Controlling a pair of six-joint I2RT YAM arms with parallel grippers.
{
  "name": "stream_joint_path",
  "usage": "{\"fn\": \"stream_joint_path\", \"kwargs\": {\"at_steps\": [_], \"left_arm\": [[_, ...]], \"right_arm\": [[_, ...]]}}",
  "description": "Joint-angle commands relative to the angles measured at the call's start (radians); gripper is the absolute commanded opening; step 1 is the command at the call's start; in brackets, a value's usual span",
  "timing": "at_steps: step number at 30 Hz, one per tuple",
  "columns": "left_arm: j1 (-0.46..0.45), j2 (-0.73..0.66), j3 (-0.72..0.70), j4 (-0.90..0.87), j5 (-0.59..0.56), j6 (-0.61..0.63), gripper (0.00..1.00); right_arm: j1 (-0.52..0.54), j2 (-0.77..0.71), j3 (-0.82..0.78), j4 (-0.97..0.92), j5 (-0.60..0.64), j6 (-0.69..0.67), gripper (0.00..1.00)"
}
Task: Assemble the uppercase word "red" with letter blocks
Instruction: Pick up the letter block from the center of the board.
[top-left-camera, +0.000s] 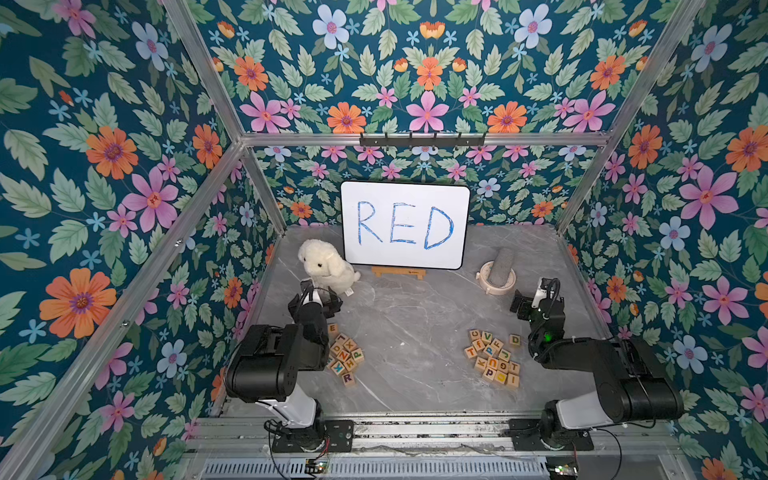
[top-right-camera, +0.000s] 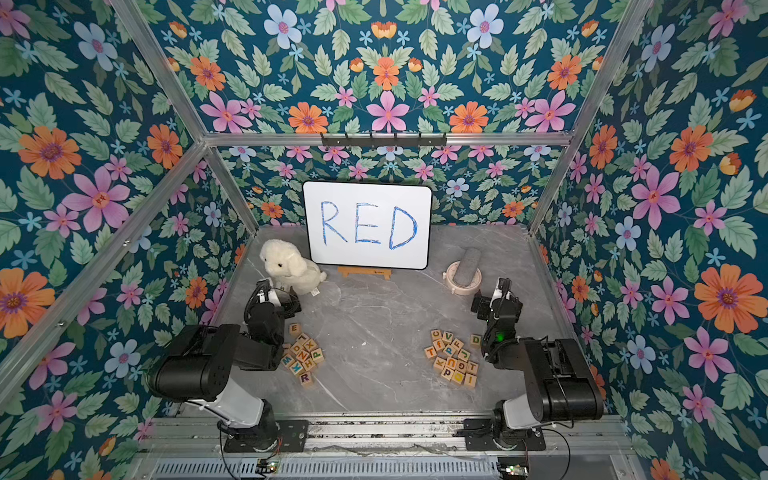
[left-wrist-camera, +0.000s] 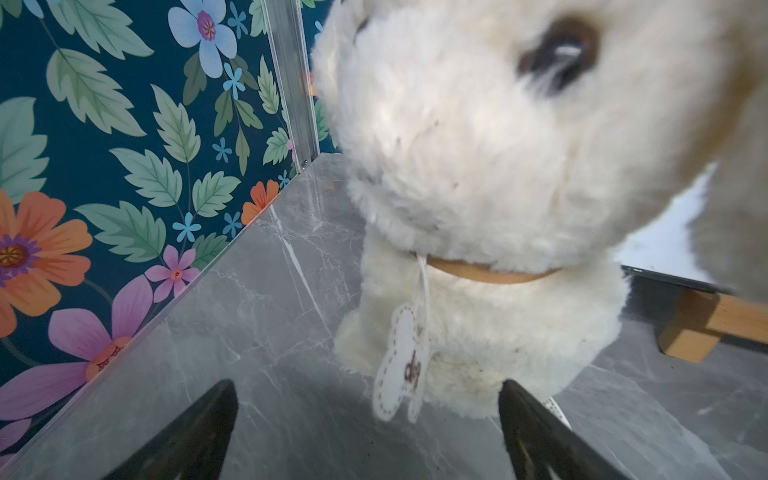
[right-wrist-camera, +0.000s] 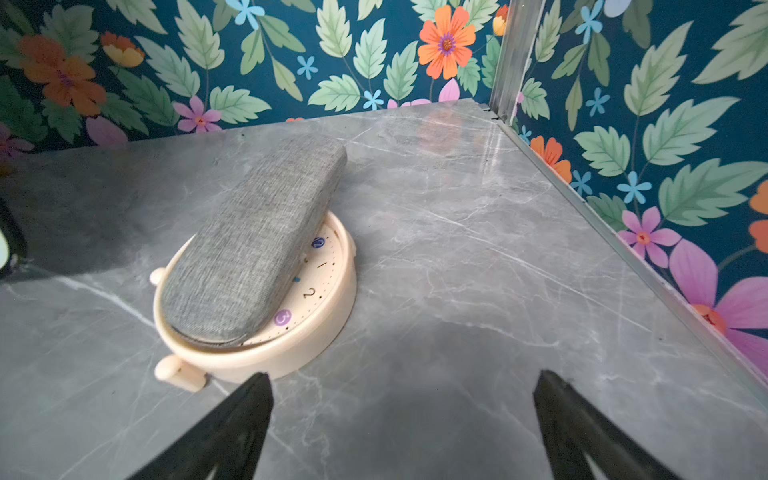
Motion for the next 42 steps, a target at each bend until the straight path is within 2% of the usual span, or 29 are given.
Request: {"fn": "stream_joint_path", "kwargs": {"at_steps": [1,26,30,32,34,35,37,39,41,42], "left_arm": [[0.001,0.0,0.001,0.029,0.003,0.012,0.99],[0.001,0.0,0.002,0.029,0.003,0.012,0.99],[0.0,-0.04,-0.007,0.03,0.012,0.023,0.99],[-0.003,-0.153,0.007,-0.102,0.012,0.022,0.99],[-0.003,-0.303,0.06,-0.366,-0.014,-0.07,0.99],[-0.003,-0.372,0.094,-0.497,-0.041,-0.126,0.99],[-0.003,-0.472,0.157,-0.704,-0.068,-0.239,0.99],[-0.002,-0.547,0.226,-0.935,-0.134,-0.433,0.99],[0.0,-0.596,0.275,-1.131,-0.155,-0.558,0.99],[0.0,-0.621,0.28,-1.169,-0.114,-0.543,0.99]], "right_arm": [[0.0,-0.004,0.005,0.009,-0.031,0.006,0.99],[0.001,-0.001,0.005,0.013,-0.03,0.005,0.99],[0.019,-0.047,-0.054,0.106,-0.009,-0.019,0.99],[0.042,-0.134,-0.066,0.045,0.016,-0.041,0.99],[0.058,-0.284,-0.048,-0.114,0.038,-0.046,0.99],[0.058,-0.373,-0.017,-0.252,0.037,-0.017,0.99],[0.052,-0.522,0.059,-0.502,0.08,0.107,0.99],[0.045,-0.643,0.125,-0.762,0.121,0.308,0.99],[0.036,-0.726,0.135,-0.836,0.064,0.35,0.99],[0.035,-0.761,0.134,-0.847,0.034,0.349,0.99]]}}
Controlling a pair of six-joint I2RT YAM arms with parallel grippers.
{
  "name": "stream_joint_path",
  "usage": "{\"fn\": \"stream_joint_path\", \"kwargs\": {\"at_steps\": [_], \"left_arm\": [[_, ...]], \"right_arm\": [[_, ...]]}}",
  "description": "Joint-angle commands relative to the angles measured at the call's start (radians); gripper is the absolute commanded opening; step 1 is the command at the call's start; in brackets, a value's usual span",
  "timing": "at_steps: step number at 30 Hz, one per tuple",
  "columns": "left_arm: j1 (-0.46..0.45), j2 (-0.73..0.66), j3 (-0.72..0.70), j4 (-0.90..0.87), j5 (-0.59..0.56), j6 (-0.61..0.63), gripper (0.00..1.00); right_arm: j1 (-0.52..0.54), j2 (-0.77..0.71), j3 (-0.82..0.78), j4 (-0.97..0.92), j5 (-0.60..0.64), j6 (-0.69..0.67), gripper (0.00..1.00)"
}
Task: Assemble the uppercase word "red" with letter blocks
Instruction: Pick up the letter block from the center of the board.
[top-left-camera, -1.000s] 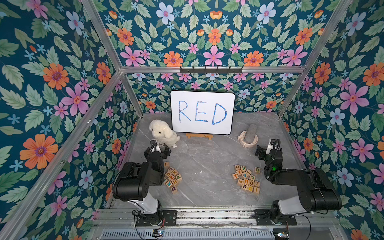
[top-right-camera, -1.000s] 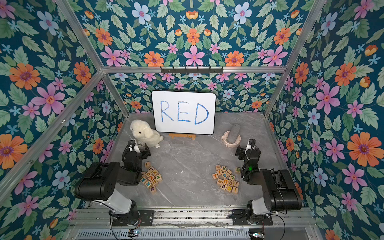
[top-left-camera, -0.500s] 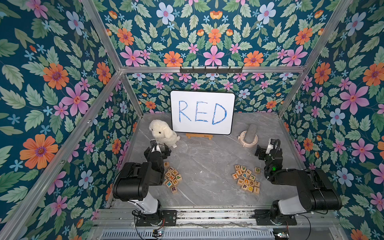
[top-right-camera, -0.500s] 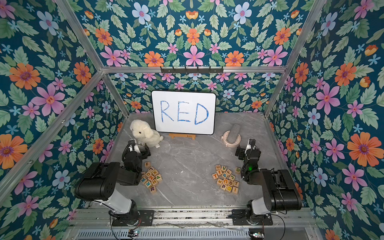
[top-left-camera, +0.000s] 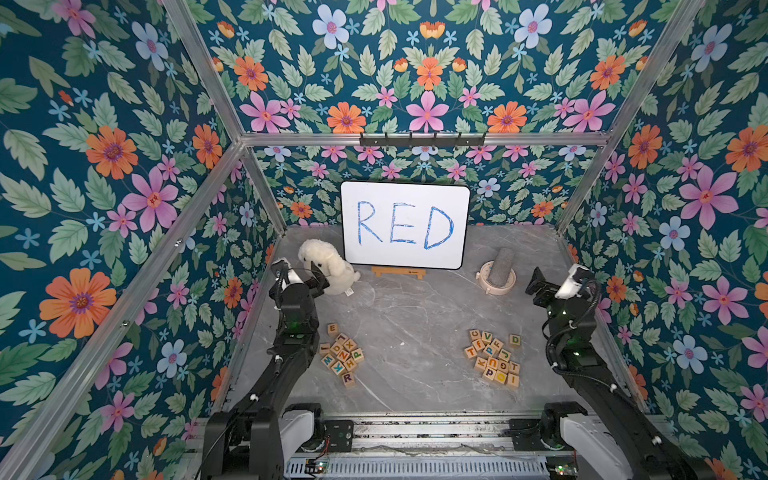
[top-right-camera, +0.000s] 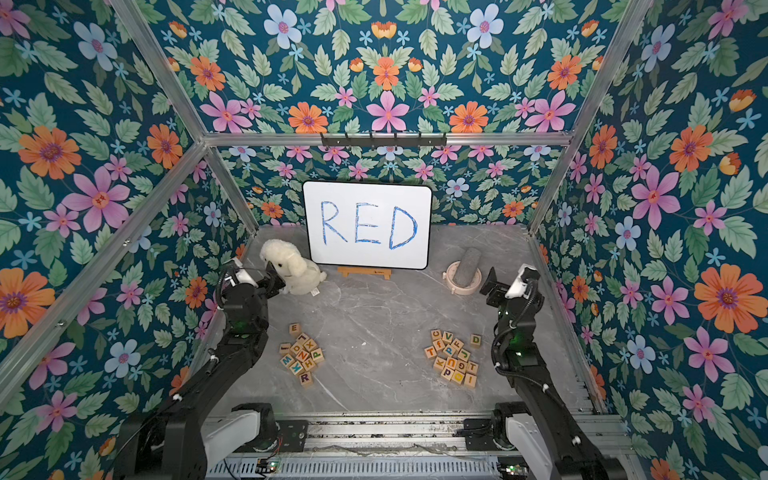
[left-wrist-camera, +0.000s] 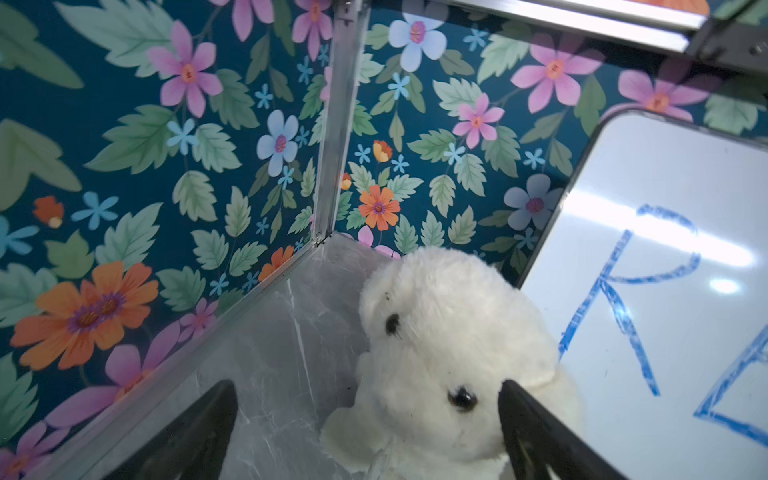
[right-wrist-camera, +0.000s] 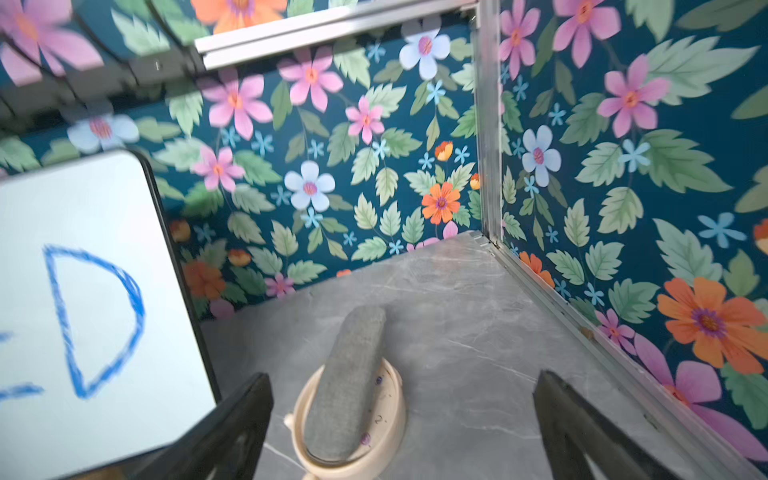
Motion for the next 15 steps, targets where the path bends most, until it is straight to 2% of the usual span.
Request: {"fn": "stream_joint_path", "kwargs": {"at_steps": [1,6,8,12,15], "left_arm": [[0.002,-0.065,0.026,-0.397,0.013,-0.195,0.99],[0.002,-0.153,0.048,-0.503,0.169,-0.267,0.99],[0.002,-0.165,0.09,-0.592,0.18,-0.291,0.99],[0.003,-0.169,0.199,-0.838,0.123,-0.323,0.99],[0.002,-0.169,0.253,-0.938,0.174,-0.321,0.99]], "right_arm": [[-0.003,-0.094,0.008,-0.311,-0.047,0.143,0.99],[-0.003,-0.117,0.042,-0.414,-0.113,0.155,0.99],[-0.003,-0.098,0.08,-0.481,-0.129,0.167,0.99],[-0.003,-0.042,0.148,-0.548,-0.272,0.152,0.99],[-0.004,-0.005,0.18,-0.567,-0.341,0.154,0.99]]}}
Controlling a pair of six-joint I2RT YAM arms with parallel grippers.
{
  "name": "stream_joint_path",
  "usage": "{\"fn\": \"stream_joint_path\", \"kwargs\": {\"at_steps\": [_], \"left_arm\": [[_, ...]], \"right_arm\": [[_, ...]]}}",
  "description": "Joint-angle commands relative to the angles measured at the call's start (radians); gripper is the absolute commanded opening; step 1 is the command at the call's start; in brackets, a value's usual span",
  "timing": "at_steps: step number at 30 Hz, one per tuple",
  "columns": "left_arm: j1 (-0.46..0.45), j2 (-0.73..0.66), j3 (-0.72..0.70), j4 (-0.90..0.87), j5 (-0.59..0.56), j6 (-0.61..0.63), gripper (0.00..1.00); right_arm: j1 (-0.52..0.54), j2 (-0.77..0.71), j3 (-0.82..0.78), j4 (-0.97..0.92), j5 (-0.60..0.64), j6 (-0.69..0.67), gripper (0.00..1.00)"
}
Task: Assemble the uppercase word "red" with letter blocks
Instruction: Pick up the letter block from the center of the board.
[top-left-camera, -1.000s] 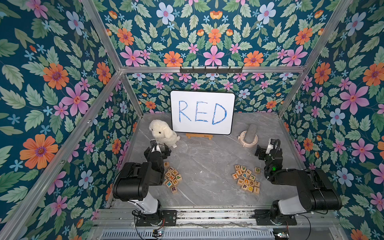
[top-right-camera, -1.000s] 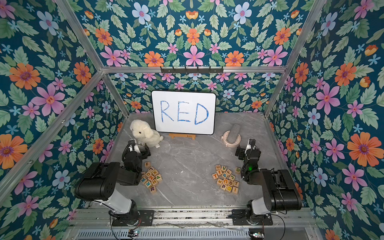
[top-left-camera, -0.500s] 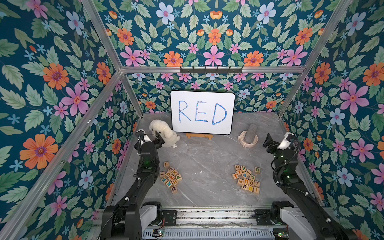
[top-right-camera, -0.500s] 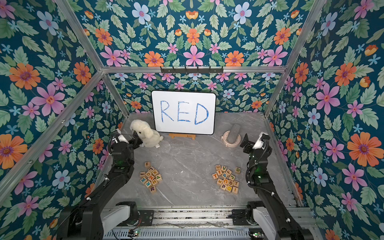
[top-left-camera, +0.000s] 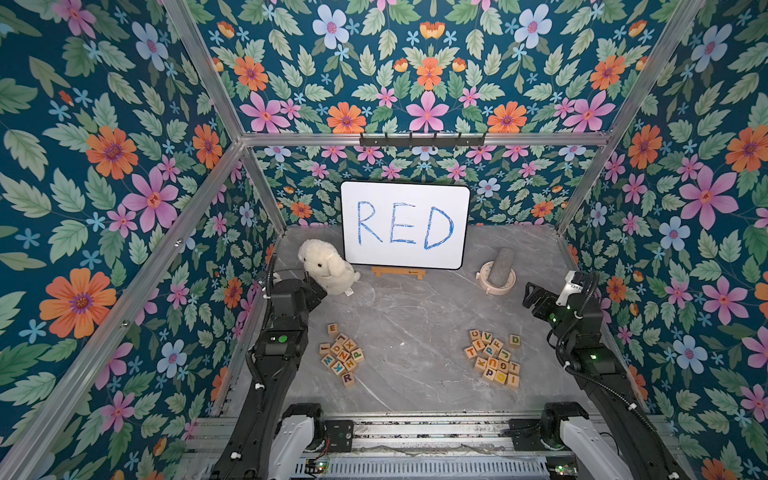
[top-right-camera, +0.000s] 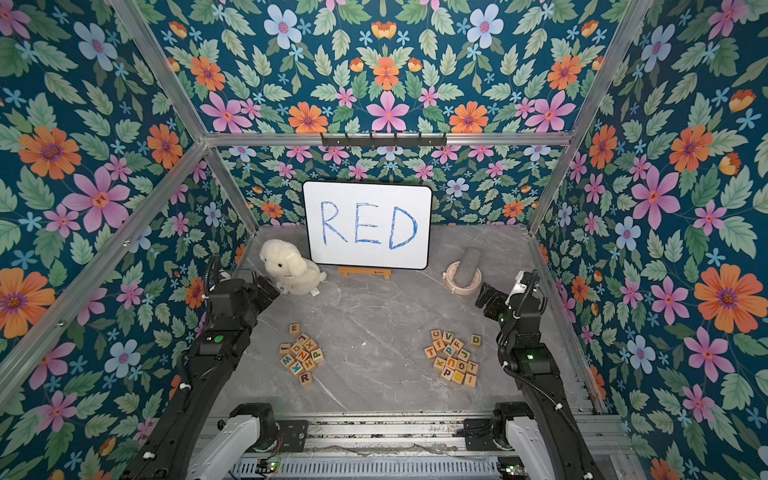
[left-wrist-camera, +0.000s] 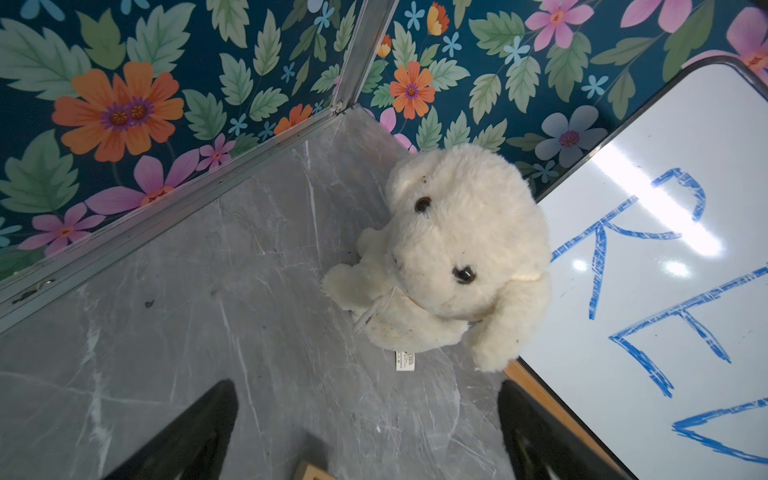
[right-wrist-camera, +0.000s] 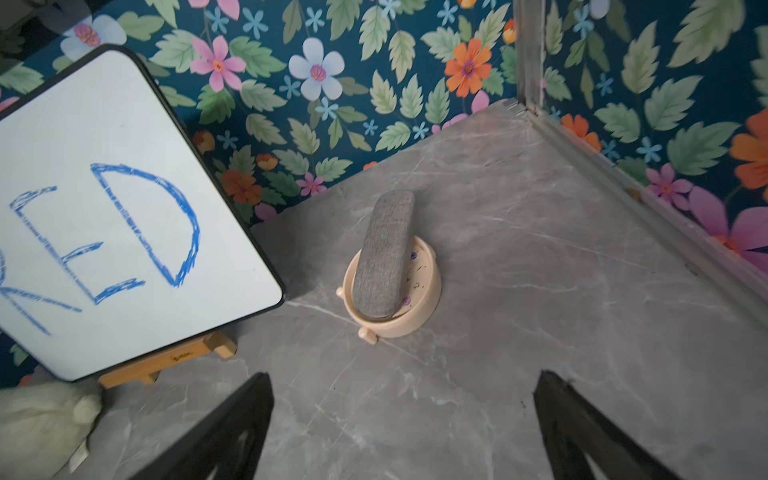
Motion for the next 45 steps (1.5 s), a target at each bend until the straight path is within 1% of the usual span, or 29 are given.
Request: {"fn": "stream_joint_path", "kwargs": {"at_steps": [1,4,6,10,12,14,16,17,19,21,23,28,30,32,38,45], "left_arm": [[0.001,0.003,0.052,-0.217,0.049,-0.032,0.98],[0.001,0.028,0.101,-0.321,0.092,-0.057,0.94],[0.0,0.055,0.121,-0.376,0.148,-0.061,0.91],[-0.001,0.101,0.139,-0.463,0.239,-0.09,0.85],[-0.007,0.114,0.129,-0.482,0.309,-0.112,0.81],[-0.026,0.103,0.101,-0.488,0.338,-0.15,0.8],[-0.051,0.079,0.073,-0.489,0.341,-0.182,0.78],[-0.064,0.063,0.059,-0.488,0.34,-0.195,0.77],[-0.087,0.037,0.044,-0.489,0.33,-0.211,0.76],[-0.105,0.024,0.043,-0.495,0.332,-0.218,0.76],[-0.123,0.028,0.047,-0.507,0.338,-0.219,0.76],[-0.181,0.057,0.042,-0.546,0.332,-0.241,0.75],[-0.218,0.069,0.032,-0.563,0.293,-0.245,0.75],[-0.235,0.089,0.032,-0.584,0.276,-0.244,0.74],[-0.272,0.116,0.017,-0.61,0.292,-0.249,0.73],[-0.343,0.113,-0.031,-0.626,0.305,-0.278,0.72]], "right_arm": [[0.001,0.027,0.03,-0.065,-0.12,0.017,0.99],[0.002,0.042,0.042,-0.074,-0.19,0.002,0.99],[0.011,0.048,0.046,-0.078,-0.248,-0.011,0.99],[0.077,0.046,0.07,-0.142,-0.247,-0.019,0.99],[0.121,0.041,0.102,-0.232,-0.216,0.005,0.99],[0.134,0.039,0.133,-0.328,-0.209,0.054,0.99],[0.135,0.038,0.16,-0.454,-0.217,0.118,0.96],[0.135,0.036,0.166,-0.507,-0.237,0.128,0.93],[0.135,0.035,0.174,-0.606,-0.249,0.155,0.91],[0.136,0.042,0.192,-0.692,-0.272,0.146,0.89],[0.137,0.044,0.212,-0.746,-0.259,0.141,0.89],[0.135,0.044,0.226,-0.732,-0.255,0.137,0.88],[0.136,0.047,0.216,-0.724,-0.255,0.13,0.88],[0.136,0.047,0.211,-0.724,-0.255,0.129,0.88],[0.136,0.044,0.208,-0.721,-0.269,0.117,0.87],[0.137,0.049,0.201,-0.715,-0.287,0.12,0.84]]}}
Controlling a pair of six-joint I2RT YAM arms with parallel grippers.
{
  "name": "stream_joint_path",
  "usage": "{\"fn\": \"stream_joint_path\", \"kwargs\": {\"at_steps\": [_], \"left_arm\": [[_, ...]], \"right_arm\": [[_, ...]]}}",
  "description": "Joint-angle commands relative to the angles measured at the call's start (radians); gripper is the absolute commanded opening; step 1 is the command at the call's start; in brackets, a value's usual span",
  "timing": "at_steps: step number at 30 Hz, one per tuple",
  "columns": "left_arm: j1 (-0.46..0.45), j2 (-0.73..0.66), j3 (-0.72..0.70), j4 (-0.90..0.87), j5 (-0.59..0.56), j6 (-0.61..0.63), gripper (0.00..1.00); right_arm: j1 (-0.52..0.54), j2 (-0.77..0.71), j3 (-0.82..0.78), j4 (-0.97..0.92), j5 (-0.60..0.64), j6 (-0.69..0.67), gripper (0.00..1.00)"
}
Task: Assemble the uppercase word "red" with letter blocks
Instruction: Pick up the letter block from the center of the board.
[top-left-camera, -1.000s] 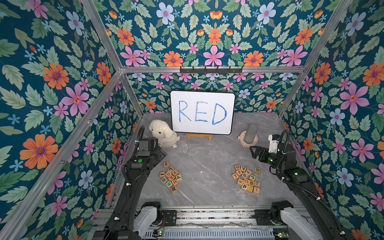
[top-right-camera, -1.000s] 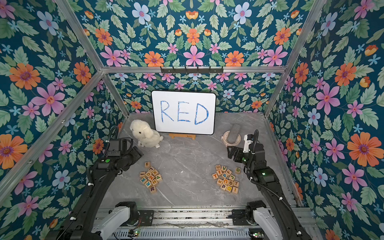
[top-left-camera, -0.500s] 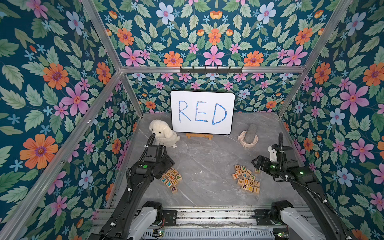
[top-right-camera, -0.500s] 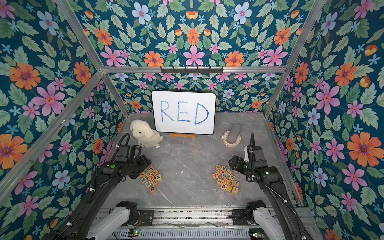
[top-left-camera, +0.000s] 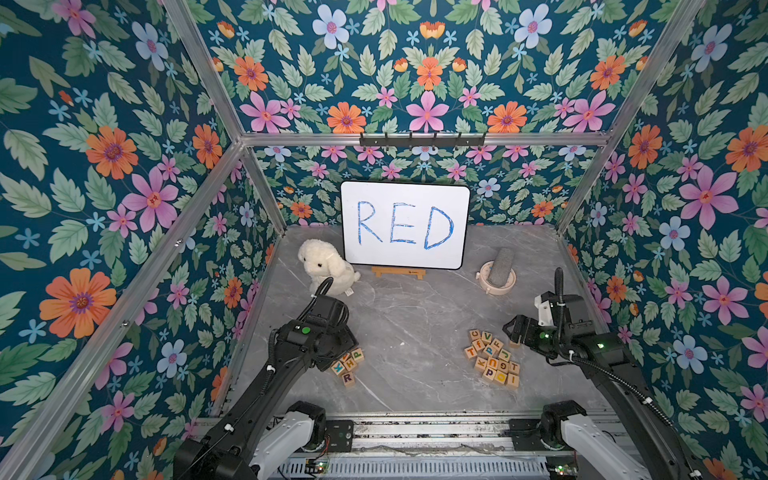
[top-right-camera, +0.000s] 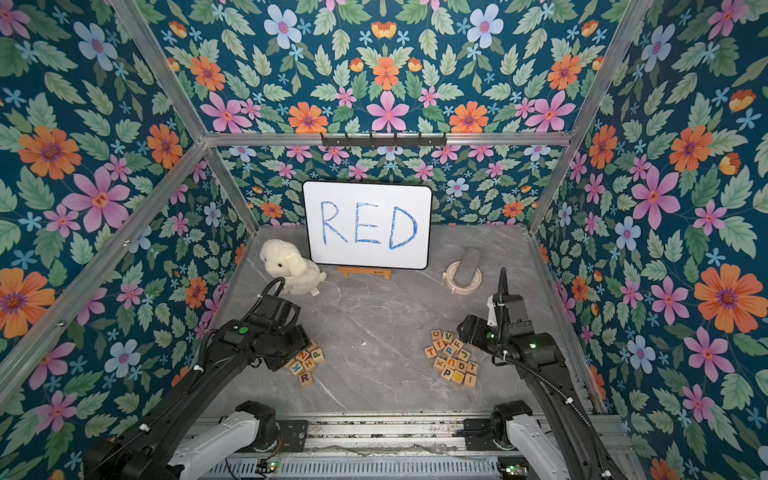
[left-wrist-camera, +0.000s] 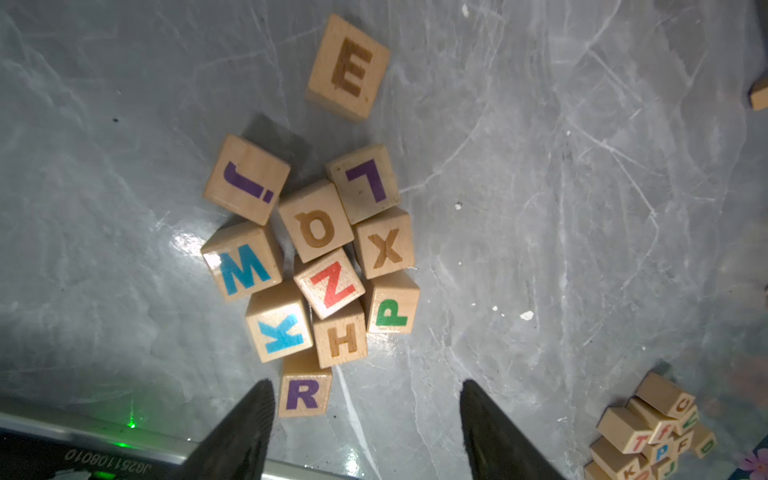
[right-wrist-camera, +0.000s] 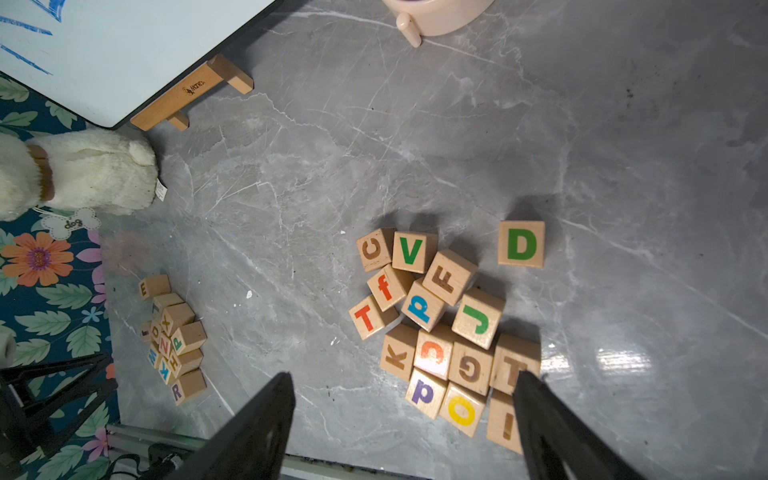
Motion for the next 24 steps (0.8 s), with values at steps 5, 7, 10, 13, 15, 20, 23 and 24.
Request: {"fn": "stream_joint_path", "kwargs": {"at_steps": [5,7,10,13,15,20,23,24], "left_arm": [[-0.077,-0.01,-0.058,-0.036,-0.003,-0.06,0.69],[-0.094,-0.019,-0.08,-0.03,-0.009,-0.076,0.68],[-0.111,-0.016,-0.106,-0.011,0.006,-0.082,0.67],[-0.124,0.0,-0.106,-0.007,0.003,-0.069,0.62],[-0.136,0.009,-0.105,-0.008,-0.008,-0.068,0.61],[-0.147,0.02,-0.125,-0.002,-0.015,-0.067,0.58],[-0.154,0.023,-0.126,-0.009,-0.005,-0.041,0.58],[-0.154,0.023,-0.122,-0.021,-0.015,-0.038,0.58]], "right_arm": [[0.007,0.024,0.012,-0.013,-0.01,-0.013,0.84],[0.013,0.033,0.014,-0.015,-0.009,-0.014,0.84],[0.018,0.044,0.012,-0.012,-0.01,-0.014,0.84],[0.019,0.049,0.016,-0.021,-0.008,-0.013,0.84],[0.02,0.049,0.016,-0.019,-0.008,-0.013,0.84],[0.023,0.047,0.013,-0.019,-0.005,-0.01,0.84],[0.024,0.048,0.007,-0.008,-0.012,-0.011,0.84],[0.025,0.05,0.009,-0.008,-0.012,-0.012,0.84]]}}
